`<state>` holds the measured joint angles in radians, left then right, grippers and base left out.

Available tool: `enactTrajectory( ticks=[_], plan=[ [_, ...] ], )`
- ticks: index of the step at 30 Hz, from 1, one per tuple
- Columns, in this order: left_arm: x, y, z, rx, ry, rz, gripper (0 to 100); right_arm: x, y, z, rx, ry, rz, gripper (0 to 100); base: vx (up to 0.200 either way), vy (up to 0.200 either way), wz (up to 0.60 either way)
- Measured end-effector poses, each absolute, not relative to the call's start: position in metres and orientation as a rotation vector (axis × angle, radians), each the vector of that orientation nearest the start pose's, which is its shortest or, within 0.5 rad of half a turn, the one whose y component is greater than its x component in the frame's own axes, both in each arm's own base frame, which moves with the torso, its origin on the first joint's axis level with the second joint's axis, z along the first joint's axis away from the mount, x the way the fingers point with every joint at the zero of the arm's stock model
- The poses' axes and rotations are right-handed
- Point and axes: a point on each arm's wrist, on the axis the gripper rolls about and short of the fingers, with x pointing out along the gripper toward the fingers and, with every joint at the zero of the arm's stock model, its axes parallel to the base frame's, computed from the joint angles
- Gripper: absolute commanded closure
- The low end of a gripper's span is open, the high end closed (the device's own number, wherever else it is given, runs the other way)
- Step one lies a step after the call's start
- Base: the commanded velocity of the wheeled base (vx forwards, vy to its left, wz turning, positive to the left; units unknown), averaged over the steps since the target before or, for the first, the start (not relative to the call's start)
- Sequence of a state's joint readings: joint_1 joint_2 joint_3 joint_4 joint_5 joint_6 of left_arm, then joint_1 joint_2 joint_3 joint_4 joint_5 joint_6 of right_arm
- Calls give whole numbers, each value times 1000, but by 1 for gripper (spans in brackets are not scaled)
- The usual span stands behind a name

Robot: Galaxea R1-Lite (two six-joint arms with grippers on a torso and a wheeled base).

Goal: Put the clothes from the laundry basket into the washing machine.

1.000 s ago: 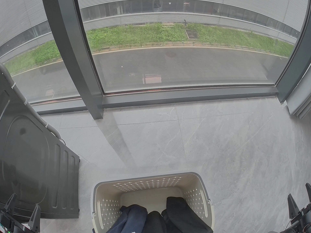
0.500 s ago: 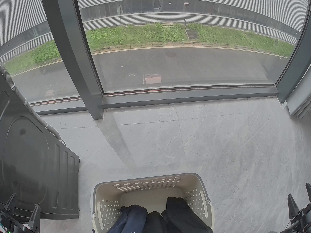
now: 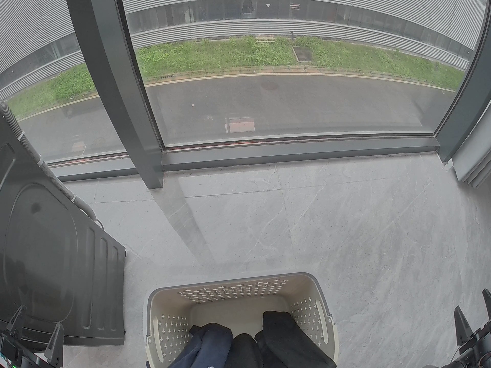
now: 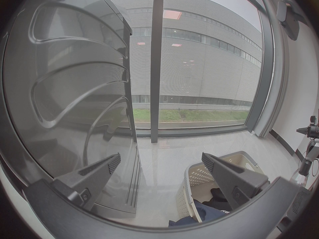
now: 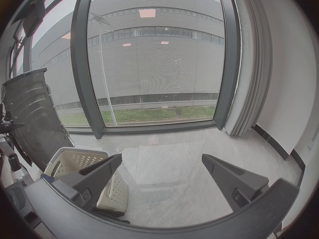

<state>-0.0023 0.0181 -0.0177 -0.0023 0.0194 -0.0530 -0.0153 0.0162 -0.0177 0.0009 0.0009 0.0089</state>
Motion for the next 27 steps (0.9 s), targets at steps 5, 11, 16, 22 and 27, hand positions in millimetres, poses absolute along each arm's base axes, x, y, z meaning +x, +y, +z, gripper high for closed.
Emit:
enactTrajectory(
  ticks=[5, 11, 16, 22, 27],
  plan=[
    [-23, 0, 81, -53, -2, 17, 0, -23, 0, 81, 9, -1, -15, 0, -200, 0, 0],
    [-23, 0, 81, -53, -2, 16, 0, -23, 0, 81, 9, -1, -15, 0, -200, 0, 0],
    [-23, 0, 81, -53, -2, 16, 0, -23, 0, 81, 10, -1, -14, 0, -200, 0, 0],
    [-23, 0, 81, -53, -2, 16, 0, -23, 0, 81, 10, -2, -14, 0, -200, 0, 0],
    [-23, 0, 81, -52, -2, 15, 0, -23, 0, 81, 10, -1, -15, 0, -200, 0, 0]
  ],
)
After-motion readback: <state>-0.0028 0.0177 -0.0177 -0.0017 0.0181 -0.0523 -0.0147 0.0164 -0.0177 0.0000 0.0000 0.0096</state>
